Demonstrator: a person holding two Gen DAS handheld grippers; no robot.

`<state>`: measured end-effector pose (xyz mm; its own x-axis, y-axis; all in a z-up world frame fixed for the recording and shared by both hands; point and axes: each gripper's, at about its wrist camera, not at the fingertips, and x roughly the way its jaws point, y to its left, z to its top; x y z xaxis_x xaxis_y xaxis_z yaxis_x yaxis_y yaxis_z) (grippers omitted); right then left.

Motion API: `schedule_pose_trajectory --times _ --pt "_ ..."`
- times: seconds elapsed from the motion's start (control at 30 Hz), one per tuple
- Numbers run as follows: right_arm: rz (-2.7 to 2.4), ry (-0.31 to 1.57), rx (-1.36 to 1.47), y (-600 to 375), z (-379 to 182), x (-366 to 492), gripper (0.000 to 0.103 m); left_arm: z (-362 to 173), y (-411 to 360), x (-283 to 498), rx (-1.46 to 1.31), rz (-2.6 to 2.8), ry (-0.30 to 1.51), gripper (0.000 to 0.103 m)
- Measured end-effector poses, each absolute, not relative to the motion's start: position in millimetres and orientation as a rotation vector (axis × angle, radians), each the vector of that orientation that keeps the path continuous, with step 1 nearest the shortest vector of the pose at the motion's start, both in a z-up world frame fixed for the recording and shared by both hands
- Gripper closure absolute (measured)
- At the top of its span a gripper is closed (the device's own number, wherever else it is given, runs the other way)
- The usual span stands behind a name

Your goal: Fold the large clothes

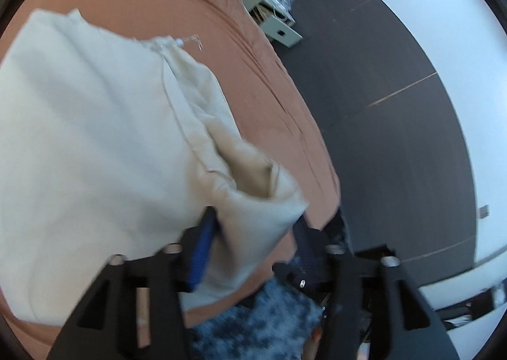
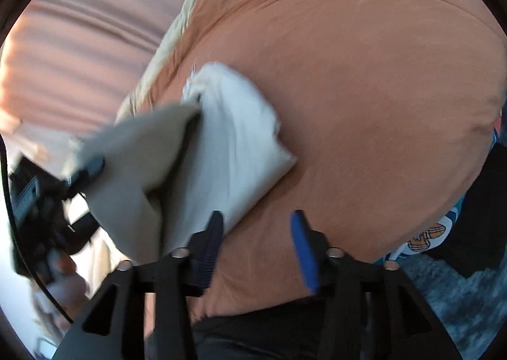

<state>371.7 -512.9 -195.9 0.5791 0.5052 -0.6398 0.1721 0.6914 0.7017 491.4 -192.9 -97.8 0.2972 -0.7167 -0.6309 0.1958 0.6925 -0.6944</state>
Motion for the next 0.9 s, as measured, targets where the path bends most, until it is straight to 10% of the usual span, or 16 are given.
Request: schedule_pose_trajectory --times 0.13,0.33,0.9 --pt "0.246 0.908 0.862 -519.4 -189.1 370.3 0.036 -83.0 -177.9 485.6 -0.536 -0.62 1.054 0.016" --pt "0.322 0.876 0.809 -505.6 -172.3 391.7 0.019 -68.7 -137.1 482.8 -0.508 -0.534 1.005 0.014" --pt "0.483 1.113 0.485 -434.4 -190.8 530.3 0.031 -137.9 7.7 474.4 -0.572 -0.161 1.014 0.014"
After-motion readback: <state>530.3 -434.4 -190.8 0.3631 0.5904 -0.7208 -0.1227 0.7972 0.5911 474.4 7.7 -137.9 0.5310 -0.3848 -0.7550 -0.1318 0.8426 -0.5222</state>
